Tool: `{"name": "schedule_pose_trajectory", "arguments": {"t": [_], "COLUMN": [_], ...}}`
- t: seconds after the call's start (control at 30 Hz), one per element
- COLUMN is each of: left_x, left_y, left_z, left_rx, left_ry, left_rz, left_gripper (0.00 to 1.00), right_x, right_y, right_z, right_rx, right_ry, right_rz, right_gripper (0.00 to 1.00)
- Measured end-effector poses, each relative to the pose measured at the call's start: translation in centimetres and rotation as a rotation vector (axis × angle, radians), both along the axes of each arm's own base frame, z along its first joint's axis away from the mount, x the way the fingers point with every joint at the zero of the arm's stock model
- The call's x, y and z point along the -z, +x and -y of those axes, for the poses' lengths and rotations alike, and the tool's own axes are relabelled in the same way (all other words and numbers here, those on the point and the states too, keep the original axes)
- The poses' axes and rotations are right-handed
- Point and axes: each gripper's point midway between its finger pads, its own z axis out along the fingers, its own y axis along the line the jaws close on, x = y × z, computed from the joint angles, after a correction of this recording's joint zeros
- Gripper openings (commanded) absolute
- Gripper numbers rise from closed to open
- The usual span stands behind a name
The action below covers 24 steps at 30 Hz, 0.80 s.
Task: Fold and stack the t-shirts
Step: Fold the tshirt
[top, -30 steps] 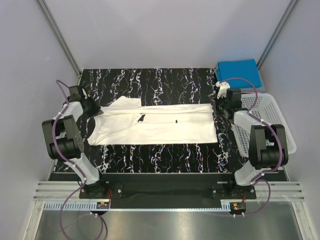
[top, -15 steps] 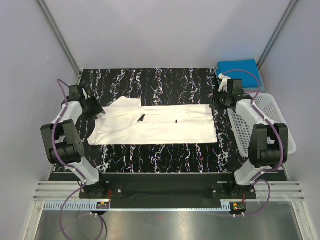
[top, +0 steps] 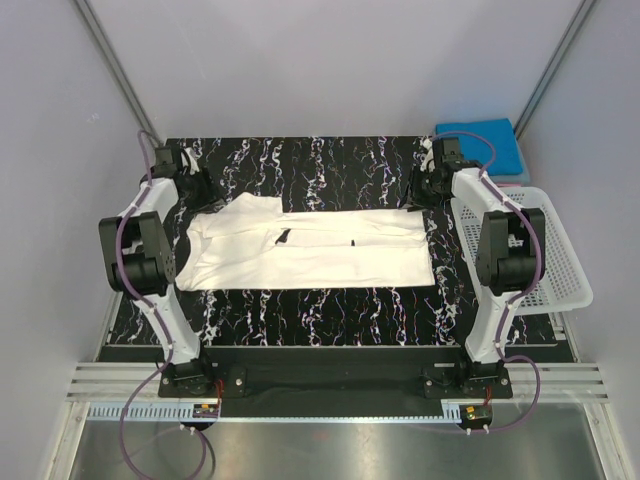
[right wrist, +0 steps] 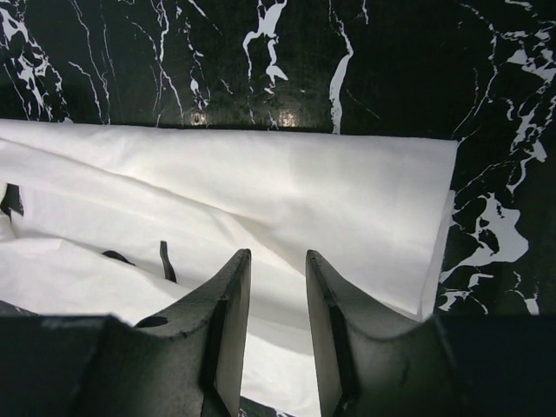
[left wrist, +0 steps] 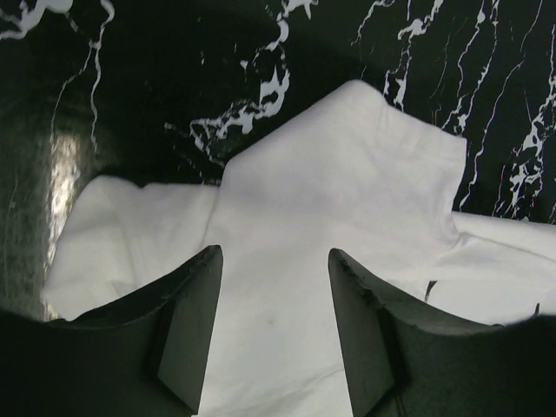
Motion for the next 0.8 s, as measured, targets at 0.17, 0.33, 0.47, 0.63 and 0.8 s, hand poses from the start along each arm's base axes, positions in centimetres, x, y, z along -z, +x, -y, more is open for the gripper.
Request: {"name": "schedule_pose_trajectory", "arguments": {"t": [0.17,0.33,0.47,0.63,0.8], "left_x": [2.2,3.7,4.5,5.1,5.3], "left_y": [3.3,6.0,7.6,8.3,8.2], "left_z": [0.5,1.5,3.0,4.5,5.0], "left_rx": [0.057,0.120,0.176,0.229,0.253], "left_ry": [-0.013,0.010,0.026,0.030,0.039], "left_rz": [-0.001,-0.006,0.003,-0.003,-0.006], "left_gripper": [0.58,0.61,0.61,0.54,0.12], "right_x": [0.1,-0.2,-0.3,-0.7,-0.9], "right_y": [-0.4,-0.3,0.0,0.5,0.7], "right_z": [-0.9,-1.5,-1.8,-1.9,-2.0], "right_rx": [0.005,-0.006,-0.013,-0.017,-0.018], "right_ry": [0.042,0.068,0.081,0.087,0.088], "right_rz": [-0.018,-0.013,-0.011,0.003,0.010], "right_gripper": [0.39,0.40,0.40,0.40,0.40]}}
